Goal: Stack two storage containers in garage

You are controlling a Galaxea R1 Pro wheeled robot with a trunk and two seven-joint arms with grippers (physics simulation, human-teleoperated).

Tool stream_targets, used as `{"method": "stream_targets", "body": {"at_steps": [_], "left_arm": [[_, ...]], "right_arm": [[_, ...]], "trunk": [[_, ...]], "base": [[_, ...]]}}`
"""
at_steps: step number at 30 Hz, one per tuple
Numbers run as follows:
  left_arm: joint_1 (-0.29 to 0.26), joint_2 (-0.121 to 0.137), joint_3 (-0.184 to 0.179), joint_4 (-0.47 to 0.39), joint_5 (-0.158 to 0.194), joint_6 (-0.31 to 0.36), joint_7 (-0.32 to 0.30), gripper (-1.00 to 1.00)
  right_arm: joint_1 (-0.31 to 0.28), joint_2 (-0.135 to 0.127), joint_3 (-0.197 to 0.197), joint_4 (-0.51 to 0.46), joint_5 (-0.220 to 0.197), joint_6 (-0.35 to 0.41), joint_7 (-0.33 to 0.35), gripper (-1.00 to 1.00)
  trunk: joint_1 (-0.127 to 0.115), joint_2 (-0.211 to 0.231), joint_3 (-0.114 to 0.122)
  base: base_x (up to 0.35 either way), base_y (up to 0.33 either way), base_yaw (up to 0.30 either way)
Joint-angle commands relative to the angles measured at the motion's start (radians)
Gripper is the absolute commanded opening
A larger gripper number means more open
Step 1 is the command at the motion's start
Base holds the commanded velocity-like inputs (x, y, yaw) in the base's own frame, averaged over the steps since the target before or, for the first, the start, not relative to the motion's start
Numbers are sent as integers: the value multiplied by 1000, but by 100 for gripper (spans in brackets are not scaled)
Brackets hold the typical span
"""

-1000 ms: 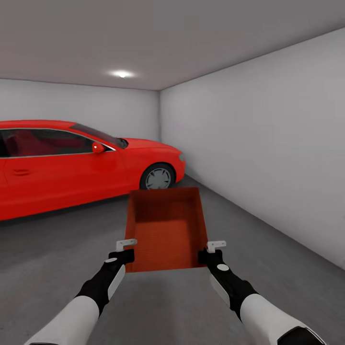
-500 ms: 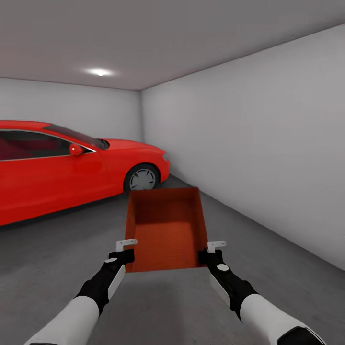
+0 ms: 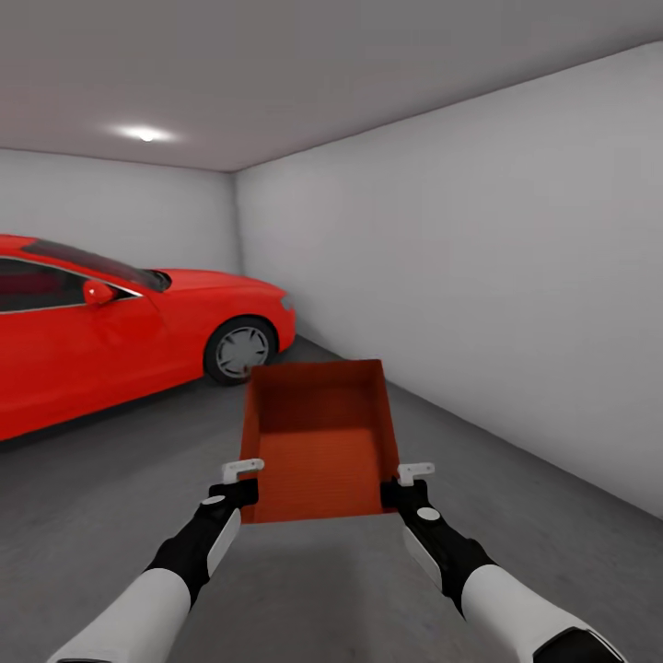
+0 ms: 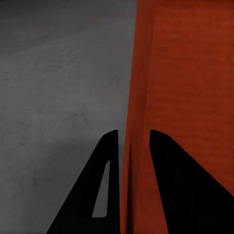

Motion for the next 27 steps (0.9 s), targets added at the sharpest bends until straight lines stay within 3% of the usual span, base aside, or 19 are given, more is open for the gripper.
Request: {"method": "stream_targets", "body": {"at_steps": [1,27], "left_arm": [[0,1,15,-6,-5,6,10,-100],[0,1,15,-8,-5,6,10,-100]], "right_arm": [[0,-57,-9,50,-16,-6,-42,-100],[-1,-56,-9,50,-16,-6,-42,-100]], "trunk": [[0,-1,0],[0,-1,0]], "base": [[0,0,-243],[0,0,-243]]}}
